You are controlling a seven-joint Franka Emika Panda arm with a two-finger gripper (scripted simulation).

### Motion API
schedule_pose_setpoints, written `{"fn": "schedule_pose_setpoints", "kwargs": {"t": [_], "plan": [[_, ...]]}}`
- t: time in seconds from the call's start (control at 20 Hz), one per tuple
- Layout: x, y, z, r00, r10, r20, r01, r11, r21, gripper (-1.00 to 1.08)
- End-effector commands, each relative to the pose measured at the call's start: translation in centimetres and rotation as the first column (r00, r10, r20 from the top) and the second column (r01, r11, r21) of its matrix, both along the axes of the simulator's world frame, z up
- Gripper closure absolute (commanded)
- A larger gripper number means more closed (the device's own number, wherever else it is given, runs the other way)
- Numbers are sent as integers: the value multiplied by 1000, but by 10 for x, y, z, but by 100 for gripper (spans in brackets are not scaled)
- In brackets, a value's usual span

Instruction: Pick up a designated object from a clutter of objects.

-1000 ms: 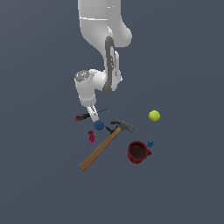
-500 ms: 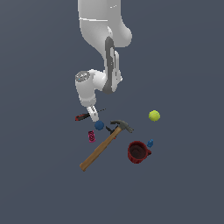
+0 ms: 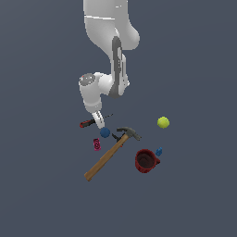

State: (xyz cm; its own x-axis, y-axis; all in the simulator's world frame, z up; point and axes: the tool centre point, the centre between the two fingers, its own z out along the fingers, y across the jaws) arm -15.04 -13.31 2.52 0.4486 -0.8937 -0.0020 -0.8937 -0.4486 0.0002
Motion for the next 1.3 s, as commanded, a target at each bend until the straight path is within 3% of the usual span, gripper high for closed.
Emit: {"fn": "schedule_pose_setpoints", "kwargs": {"t": [0.0,0.55,1.25], "plan": [[3,2,7,1000,0,1,0,1000,0,108],[27,18,65,1000,-1,0,1,1000,-2,108],[73,46,176,1000,-3,-1,3,1000,-8,108]]}}
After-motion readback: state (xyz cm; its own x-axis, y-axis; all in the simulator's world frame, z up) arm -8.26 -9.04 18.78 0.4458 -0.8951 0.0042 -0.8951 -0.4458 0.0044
